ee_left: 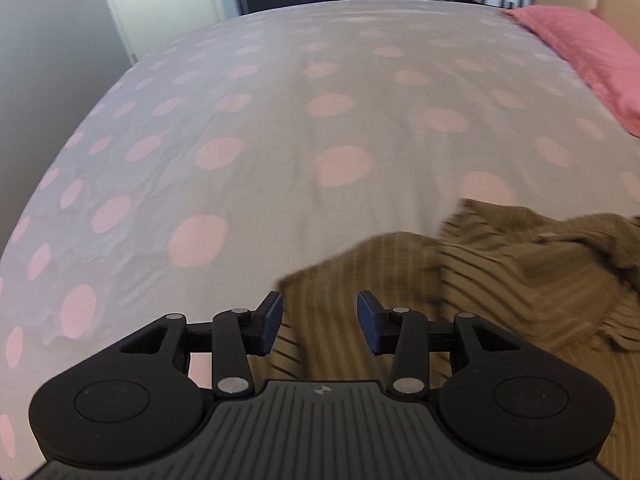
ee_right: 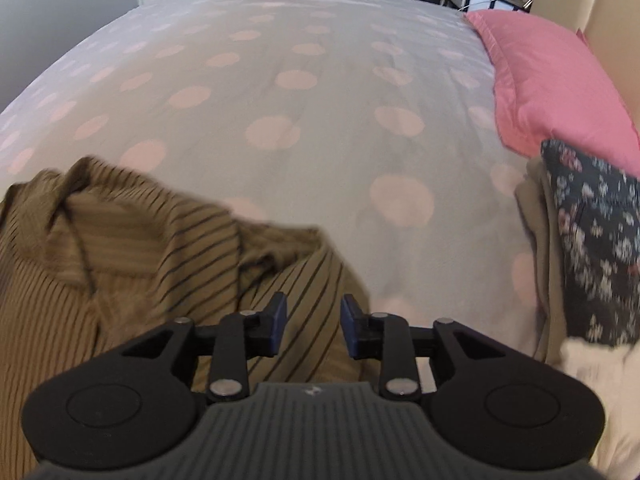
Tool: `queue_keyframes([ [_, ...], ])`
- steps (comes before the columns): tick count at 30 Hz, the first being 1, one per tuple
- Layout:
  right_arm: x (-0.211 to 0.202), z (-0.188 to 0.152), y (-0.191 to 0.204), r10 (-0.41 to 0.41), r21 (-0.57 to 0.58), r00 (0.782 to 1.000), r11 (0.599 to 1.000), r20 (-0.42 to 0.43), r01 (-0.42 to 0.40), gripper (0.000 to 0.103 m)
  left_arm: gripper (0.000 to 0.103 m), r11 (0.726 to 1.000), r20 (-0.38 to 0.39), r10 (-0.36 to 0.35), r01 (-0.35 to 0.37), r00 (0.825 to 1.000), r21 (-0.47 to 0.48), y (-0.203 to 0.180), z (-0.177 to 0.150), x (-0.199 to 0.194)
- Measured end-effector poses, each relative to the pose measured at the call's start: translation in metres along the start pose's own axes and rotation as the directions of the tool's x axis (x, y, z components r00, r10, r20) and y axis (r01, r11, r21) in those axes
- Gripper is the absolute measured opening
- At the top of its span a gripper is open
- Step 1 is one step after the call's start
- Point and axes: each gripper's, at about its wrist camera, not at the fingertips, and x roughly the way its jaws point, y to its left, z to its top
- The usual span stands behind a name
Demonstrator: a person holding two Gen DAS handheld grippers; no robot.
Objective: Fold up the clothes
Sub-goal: 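Lay the shirt flat on the bed and open both grippers, then grasp the shirt hem with both grippers near the white tag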
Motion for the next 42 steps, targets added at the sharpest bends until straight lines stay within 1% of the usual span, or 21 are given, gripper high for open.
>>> queue_keyframes([
  [2, -0.001, -0.013, 0.006, 0.005, -0.018, 1.000, 1.000, -0.017, -0.005, 0.038, 0.041, 0.998, -0.005, -0.047, 0.047, 0.999, 0.031, -0.022, -0.003, -0.009],
  [3, -0.001, -0.019, 0.010, 0.007, -0.028, 1.000, 1.000, -0.025, -0.008, 0.042, 0.041, 0.997, -0.009, -0.068, 0.069, 0.998, 0.046, -0.033, -0.004, -0.013],
  [5, -0.002, -0.032, 0.016, 0.012, -0.046, 0.999, 0.999, -0.042, -0.014, 0.046, 0.041, 0.991, -0.015, -0.106, 0.107, 0.994, 0.076, -0.056, -0.006, -0.018],
  [8, -0.004, -0.052, 0.026, 0.018, -0.073, 0.998, 0.997, -0.067, -0.023, 0.053, 0.041, 0.983, -0.026, -0.138, 0.140, 0.990, 0.117, -0.087, -0.008, -0.023],
  [10, -0.005, -0.064, 0.032, 0.022, -0.091, 0.996, 0.995, -0.084, -0.029, 0.052, 0.041, 0.979, -0.035, -0.146, 0.150, 0.989, 0.141, -0.103, -0.010, -0.026],
  [11, -0.005, -0.071, 0.036, 0.024, -0.100, 0.995, 0.994, -0.092, -0.033, 0.047, 0.041, 0.977, -0.038, -0.147, 0.151, 0.988, 0.152, -0.109, -0.012, -0.028],
  [12, -0.006, -0.077, 0.039, 0.025, -0.109, 0.995, 0.993, -0.101, -0.036, 0.026, 0.041, 0.975, -0.040, -0.147, 0.151, 0.988, 0.160, -0.114, -0.013, -0.029],
  [13, -0.006, -0.082, 0.039, 0.022, -0.109, 0.994, 0.993, -0.110, -0.034, 0.011, 0.041, 0.974, -0.042, -0.145, 0.150, 0.989, 0.168, -0.117, -0.015, -0.030],
  [14, -0.005, -0.081, 0.033, 0.012, -0.086, 0.993, 0.996, -0.119, -0.022, 0.002, 0.041, 0.974, -0.044, -0.141, 0.146, 0.989, 0.173, -0.119, -0.016, -0.032],
  [17, -0.011, -0.071, 0.013, 0.011, -0.020, 0.993, 1.000, -0.118, -0.013, 0.002, 0.041, 0.975, -0.052, -0.123, 0.131, 0.991, 0.181, -0.118, -0.019, -0.033],
  [20, -0.022, -0.050, -0.007, -0.071, -0.011, 0.993, 0.997, -0.090, 0.070, 0.002, 0.041, 0.980, -0.057, -0.087, 0.096, 0.995, 0.175, -0.105, -0.018, -0.030],
  [22, -0.029, -0.030, -0.026, -0.131, 0.010, 0.989, 0.991, -0.074, 0.132, 0.002, 0.041, 0.983, -0.061, -0.063, 0.073, 0.996, 0.171, -0.096, -0.017, -0.028],
  [24, -0.030, -0.011, -0.045, -0.202, 0.029, 0.977, 0.979, -0.066, 0.204, 0.002, 0.041, 0.985, -0.065, -0.039, 0.050, 0.997, 0.168, -0.087, -0.016, -0.026],
  [26, -0.022, -0.004, -0.056, -0.247, 0.036, 0.967, 0.968, -0.070, 0.250, 0.002, 0.041, 0.989, -0.070, -0.023, 0.033, 0.997, 0.144, -0.075, -0.016, -0.021],
  [31, -0.004, 0.015, -0.082, -0.357, 0.052, 0.931, 0.931, -0.080, 0.361, 0.002, 0.041, 0.998, -0.079, -0.020, 0.025, 0.997, 0.061, -0.045, -0.015, -0.008],
  [32, 0.000, 0.019, -0.088, -0.378, 0.055, 0.922, 0.922, -0.083, 0.383, 0.003, 0.041, 0.998, -0.078, -0.025, 0.029, 0.997, 0.053, -0.040, -0.014, -0.007],
  [34, 0.007, 0.026, -0.098, -0.420, 0.061, 0.903, 0.903, -0.088, 0.426, 0.010, 0.041, 0.998, -0.071, -0.043, 0.045, 0.997, 0.040, -0.035, -0.013, -0.004],
  [35, 0.009, 0.029, -0.101, -0.433, 0.062, 0.898, 0.897, -0.081, 0.439, 0.025, 0.041, 0.998, -0.066, -0.053, 0.055, 0.996, 0.035, -0.032, -0.012, -0.004],
  [36, 0.006, 0.029, -0.095, -0.426, 0.056, 0.903, 0.902, -0.049, 0.429, 0.037, 0.041, 0.997, -0.062, -0.065, 0.067, 0.996, 0.031, -0.031, -0.011, -0.003],
  [39, -0.006, 0.035, -0.070, -0.369, 0.016, 0.928, 0.929, 0.046, 0.369, 0.037, 0.043, 0.994, -0.046, -0.104, 0.105, 0.994, 0.025, -0.035, -0.001, 0.001],
  [42, -0.011, 0.046, -0.037, -0.214, -0.006, 0.973, 0.977, 0.084, 0.215, 0.038, 0.047, 0.991, -0.025, -0.128, 0.128, 0.992, 0.027, -0.049, 0.015, 0.007],
])
